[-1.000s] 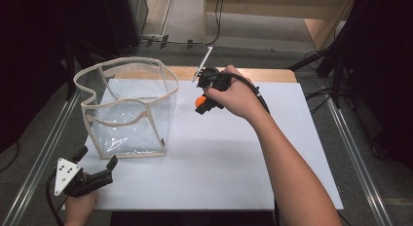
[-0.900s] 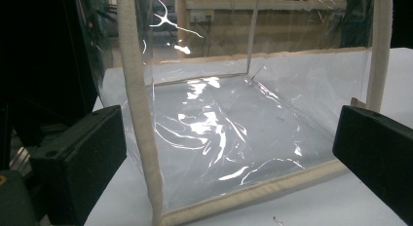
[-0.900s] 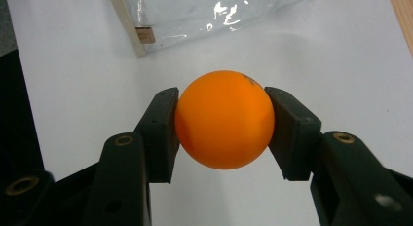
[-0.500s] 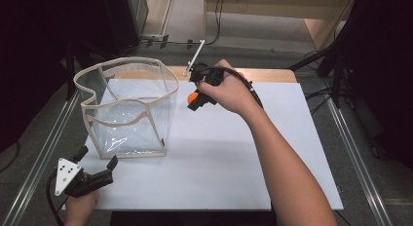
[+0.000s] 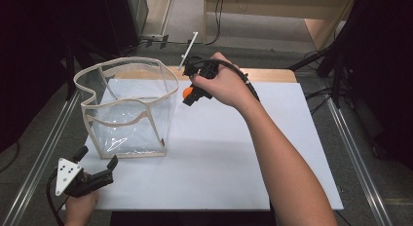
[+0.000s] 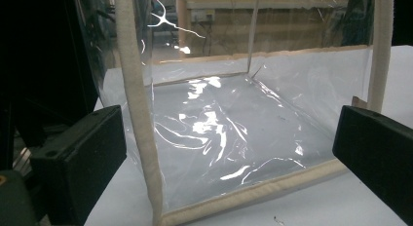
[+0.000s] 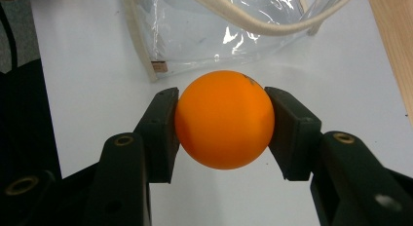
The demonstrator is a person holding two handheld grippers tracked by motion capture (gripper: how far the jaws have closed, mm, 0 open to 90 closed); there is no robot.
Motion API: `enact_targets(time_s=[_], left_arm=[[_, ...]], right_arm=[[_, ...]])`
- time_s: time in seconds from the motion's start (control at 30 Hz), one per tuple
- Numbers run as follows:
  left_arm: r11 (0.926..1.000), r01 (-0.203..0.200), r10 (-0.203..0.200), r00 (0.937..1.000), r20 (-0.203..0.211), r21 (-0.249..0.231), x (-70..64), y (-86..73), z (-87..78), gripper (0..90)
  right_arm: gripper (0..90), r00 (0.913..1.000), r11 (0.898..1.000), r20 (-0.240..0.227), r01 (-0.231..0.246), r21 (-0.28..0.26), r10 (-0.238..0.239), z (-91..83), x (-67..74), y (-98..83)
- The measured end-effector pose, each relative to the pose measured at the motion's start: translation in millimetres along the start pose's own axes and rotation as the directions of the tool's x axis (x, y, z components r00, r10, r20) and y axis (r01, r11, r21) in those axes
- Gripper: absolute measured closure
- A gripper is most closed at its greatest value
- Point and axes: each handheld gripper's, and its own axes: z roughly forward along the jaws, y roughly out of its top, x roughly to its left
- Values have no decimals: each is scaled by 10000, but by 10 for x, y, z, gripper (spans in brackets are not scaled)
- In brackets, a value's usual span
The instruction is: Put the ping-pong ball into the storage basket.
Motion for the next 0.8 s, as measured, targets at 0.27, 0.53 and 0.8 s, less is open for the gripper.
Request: enact_targets(time_s=[0.27, 0.53, 0.8], left_arm=[[10000, -54, 54, 10000, 9, 8, -4, -1, -3, 0], [9999, -138, 138, 9999, 35, 24, -8, 0, 0, 0], [9999, -121, 121, 9999, 59, 25, -9, 0, 4, 0]], right_arm=[[476, 10000, 10000, 44, 67, -68, -66, -34, 0, 80], [477, 10000, 9999, -5, 81, -81, -81, -19, -17, 149], [476, 9999, 9998, -61, 132, -129, -132, 3, -24, 247]])
